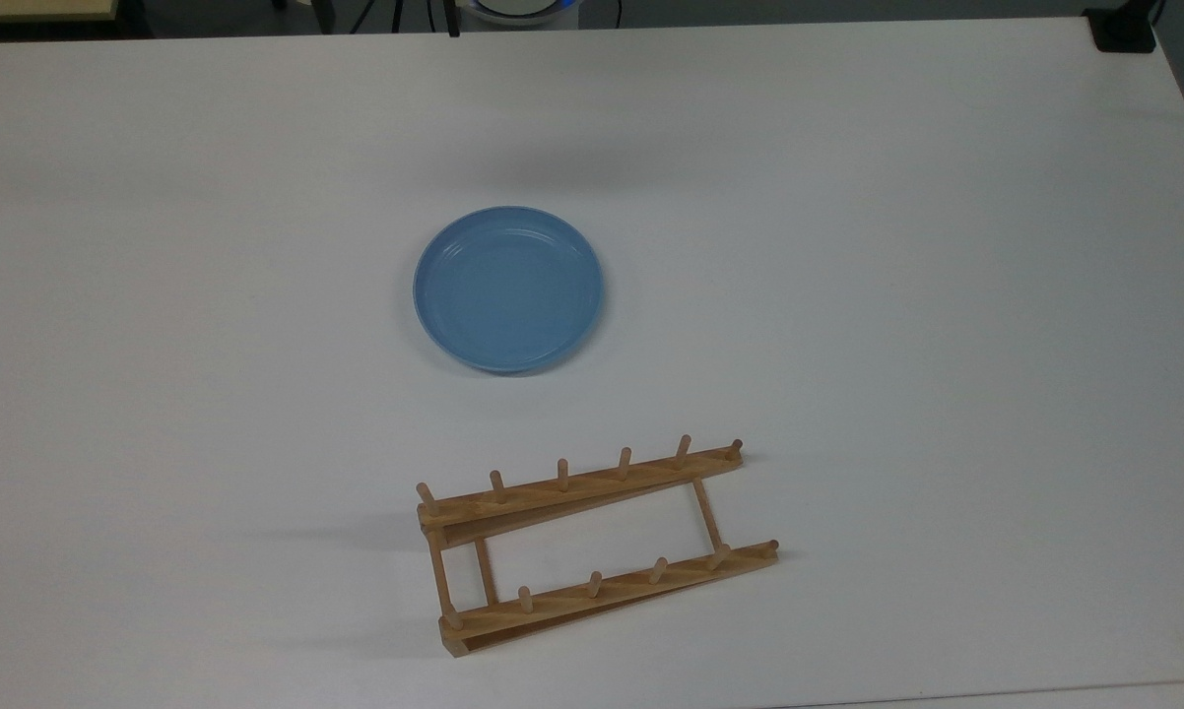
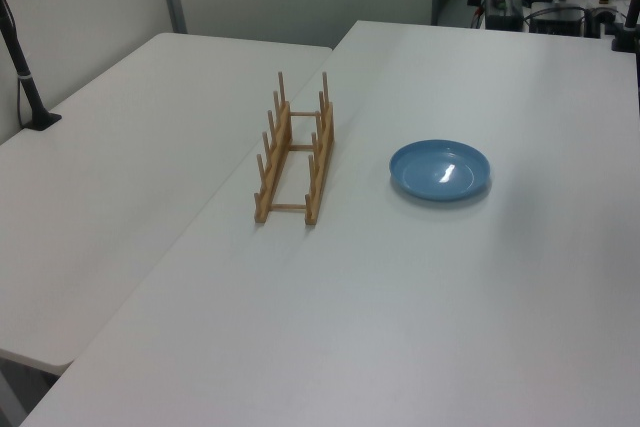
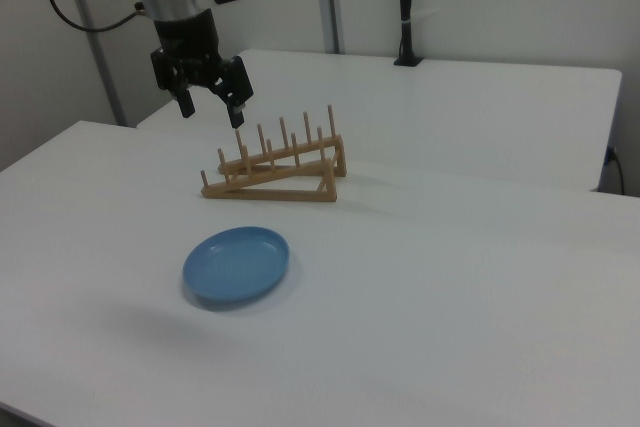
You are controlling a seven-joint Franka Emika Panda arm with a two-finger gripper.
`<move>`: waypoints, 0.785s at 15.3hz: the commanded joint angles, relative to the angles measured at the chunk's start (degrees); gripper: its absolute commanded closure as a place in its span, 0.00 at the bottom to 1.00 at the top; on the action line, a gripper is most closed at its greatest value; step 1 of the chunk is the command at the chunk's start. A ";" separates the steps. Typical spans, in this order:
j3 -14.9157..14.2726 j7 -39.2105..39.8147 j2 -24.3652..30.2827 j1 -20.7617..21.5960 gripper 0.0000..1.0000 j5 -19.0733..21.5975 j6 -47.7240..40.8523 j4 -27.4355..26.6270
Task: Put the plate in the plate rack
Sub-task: 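Move the gripper over the rim of the light blue plate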
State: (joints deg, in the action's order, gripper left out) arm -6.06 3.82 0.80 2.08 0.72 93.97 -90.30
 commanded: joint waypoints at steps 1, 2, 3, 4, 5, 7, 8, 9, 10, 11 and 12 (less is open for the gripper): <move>-0.09 -1.01 1.05 0.30 0.00 -0.46 0.87 -1.10; -0.09 -1.01 1.05 0.38 0.00 -0.46 0.87 -1.10; -0.09 -1.01 1.05 0.30 0.00 -0.46 0.78 -1.10; -0.09 -1.01 1.05 0.38 0.00 -0.46 0.78 -1.10; -0.09 -1.01 1.05 0.38 0.00 -0.46 0.78 -1.10; -0.09 -1.01 1.05 0.38 0.00 -0.46 0.69 -1.10; -0.09 -1.01 1.05 0.38 0.00 -0.46 0.69 -1.10; -0.09 -1.01 1.05 0.38 0.00 -0.46 0.69 -1.10; -0.09 -0.66 1.14 0.30 0.00 -0.46 0.60 -1.10; -0.09 -0.39 1.22 0.30 0.00 -0.55 0.52 -1.19; -0.09 -0.30 1.31 0.21 0.00 -0.55 0.43 -1.28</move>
State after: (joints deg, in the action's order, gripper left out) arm -6.06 3.82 0.80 2.07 0.72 93.97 -90.30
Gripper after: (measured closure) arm 0.000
